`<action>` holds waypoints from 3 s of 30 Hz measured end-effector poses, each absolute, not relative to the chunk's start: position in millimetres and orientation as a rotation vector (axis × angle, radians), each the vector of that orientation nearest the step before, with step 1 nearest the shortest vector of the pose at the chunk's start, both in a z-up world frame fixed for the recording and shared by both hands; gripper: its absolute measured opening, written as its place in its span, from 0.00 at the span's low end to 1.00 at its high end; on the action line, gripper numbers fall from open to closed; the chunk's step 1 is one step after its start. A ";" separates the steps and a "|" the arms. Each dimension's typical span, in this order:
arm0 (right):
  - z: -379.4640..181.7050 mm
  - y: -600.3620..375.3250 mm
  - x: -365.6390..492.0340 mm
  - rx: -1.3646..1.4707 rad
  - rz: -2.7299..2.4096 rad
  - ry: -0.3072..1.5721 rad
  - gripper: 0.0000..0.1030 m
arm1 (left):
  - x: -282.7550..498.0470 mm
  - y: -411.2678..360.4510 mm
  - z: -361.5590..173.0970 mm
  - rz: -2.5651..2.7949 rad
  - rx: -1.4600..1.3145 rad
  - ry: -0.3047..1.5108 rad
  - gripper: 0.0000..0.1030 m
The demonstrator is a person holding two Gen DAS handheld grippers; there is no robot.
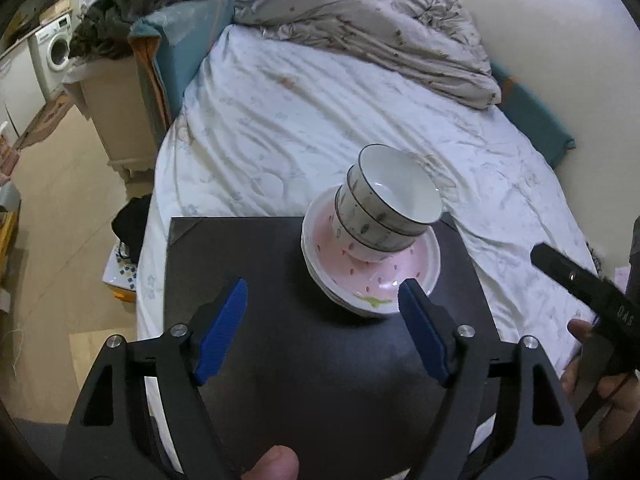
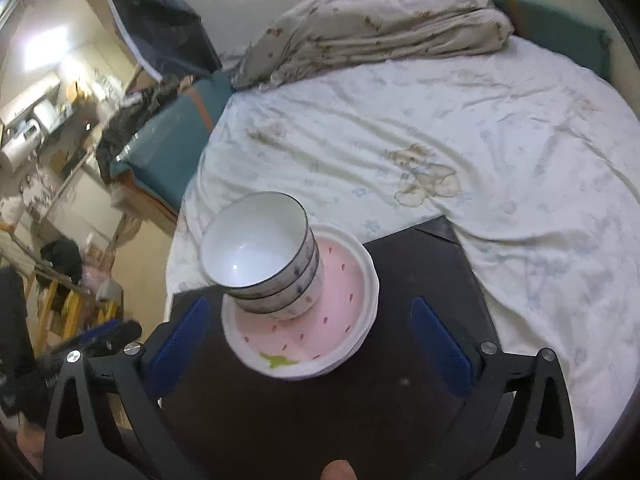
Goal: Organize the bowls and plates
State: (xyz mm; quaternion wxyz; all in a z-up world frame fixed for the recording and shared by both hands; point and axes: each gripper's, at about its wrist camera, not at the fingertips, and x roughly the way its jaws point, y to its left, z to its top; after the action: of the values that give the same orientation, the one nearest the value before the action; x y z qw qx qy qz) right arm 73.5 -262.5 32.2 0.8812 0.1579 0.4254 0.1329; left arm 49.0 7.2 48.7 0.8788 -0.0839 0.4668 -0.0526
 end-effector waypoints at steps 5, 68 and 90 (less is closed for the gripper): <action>43.8 -253.8 34.6 0.264 0.276 0.884 1.00 | 18.5 7.6 58.9 -0.134 -0.170 0.913 0.99; -0.6 -229.4 -21.6 0.075 0.208 0.824 1.00 | -4.7 -21.7 5.7 -0.020 -0.044 0.961 1.00; 0.7 -231.3 -22.5 0.071 0.202 0.824 1.00 | -5.1 -21.2 8.2 -0.019 -0.036 0.962 1.00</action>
State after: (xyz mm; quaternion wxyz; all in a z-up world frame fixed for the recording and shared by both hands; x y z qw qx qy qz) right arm -22.5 -231.3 0.7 0.9108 0.0347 0.3996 0.0978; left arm -5.1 -21.2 8.2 0.8863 -0.0175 0.4627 -0.0092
